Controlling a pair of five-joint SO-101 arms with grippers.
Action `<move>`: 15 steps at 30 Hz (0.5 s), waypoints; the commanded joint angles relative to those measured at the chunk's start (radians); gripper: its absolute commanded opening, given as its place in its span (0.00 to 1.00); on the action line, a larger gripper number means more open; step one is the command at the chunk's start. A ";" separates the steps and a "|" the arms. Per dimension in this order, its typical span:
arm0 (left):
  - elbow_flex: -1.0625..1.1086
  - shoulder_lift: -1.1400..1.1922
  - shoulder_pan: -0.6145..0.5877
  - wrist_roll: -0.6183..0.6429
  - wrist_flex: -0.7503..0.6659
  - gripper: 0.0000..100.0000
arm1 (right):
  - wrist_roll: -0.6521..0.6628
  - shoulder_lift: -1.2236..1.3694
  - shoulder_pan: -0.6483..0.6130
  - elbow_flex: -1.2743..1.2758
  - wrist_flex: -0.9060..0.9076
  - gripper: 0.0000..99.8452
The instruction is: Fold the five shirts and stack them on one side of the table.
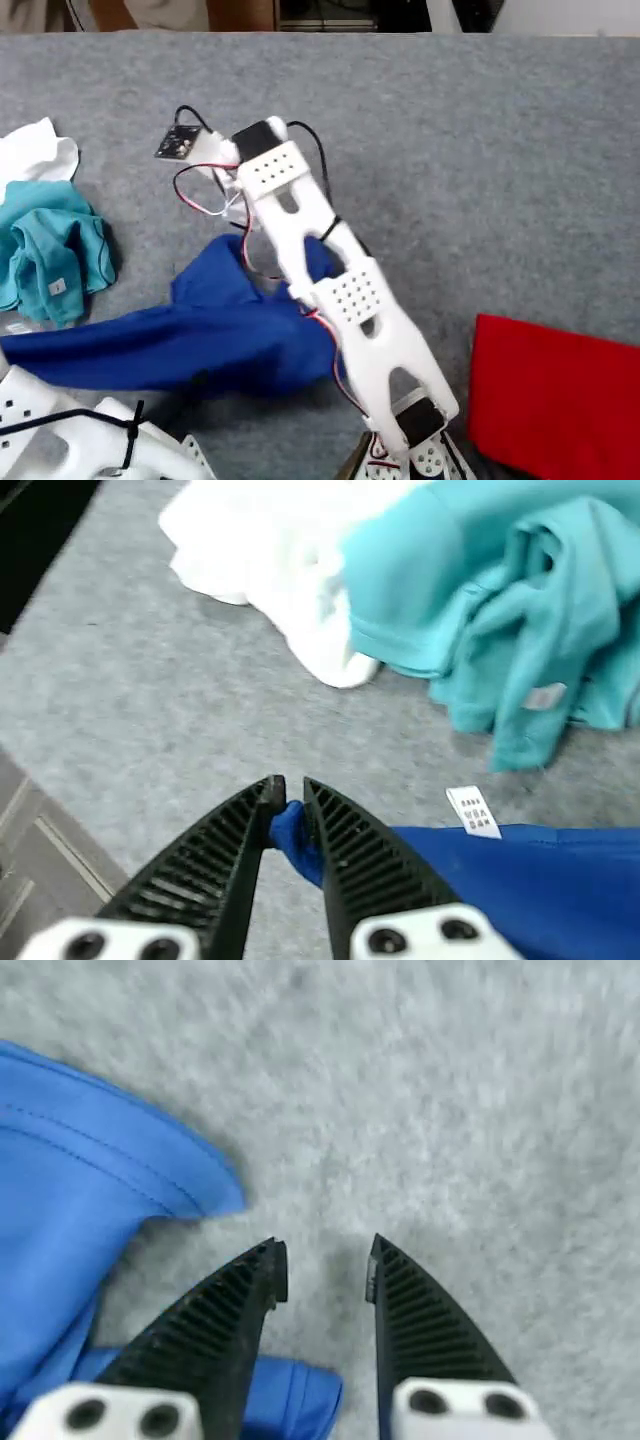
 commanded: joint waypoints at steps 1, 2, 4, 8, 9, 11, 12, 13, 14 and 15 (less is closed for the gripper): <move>-0.084 -0.013 -0.028 -0.006 -0.018 0.02 | -0.008 0.038 -0.044 -0.154 0.032 0.15; -0.092 -0.013 -0.031 -0.006 -0.018 0.02 | -0.008 0.045 -0.059 -0.156 0.032 0.15; -0.086 -0.013 -0.031 -0.006 -0.018 0.02 | -0.009 0.047 -0.088 -0.140 0.034 0.15; -0.075 -0.013 -0.032 -0.006 -0.018 0.02 | -0.009 0.045 -0.136 -0.120 0.035 0.15; -0.075 -0.013 -0.032 -0.006 -0.018 0.02 | -0.012 0.044 -0.140 -0.119 0.035 0.15; -0.075 -0.013 -0.032 -0.006 -0.018 0.02 | -0.044 0.030 -0.143 -0.116 0.037 0.15; -0.075 -0.013 -0.032 -0.006 -0.018 0.02 | -0.057 0.016 -0.143 -0.105 0.037 0.15; -0.075 -0.012 -0.032 -0.006 -0.018 0.02 | -0.063 -0.004 -0.143 -0.084 0.037 0.15; -0.075 -0.010 -0.032 -0.006 -0.018 0.02 | -0.064 -0.031 -0.143 -0.054 0.037 0.15; -0.075 -0.005 -0.032 -0.006 -0.018 0.02 | -0.064 -0.065 -0.143 -0.013 0.037 0.15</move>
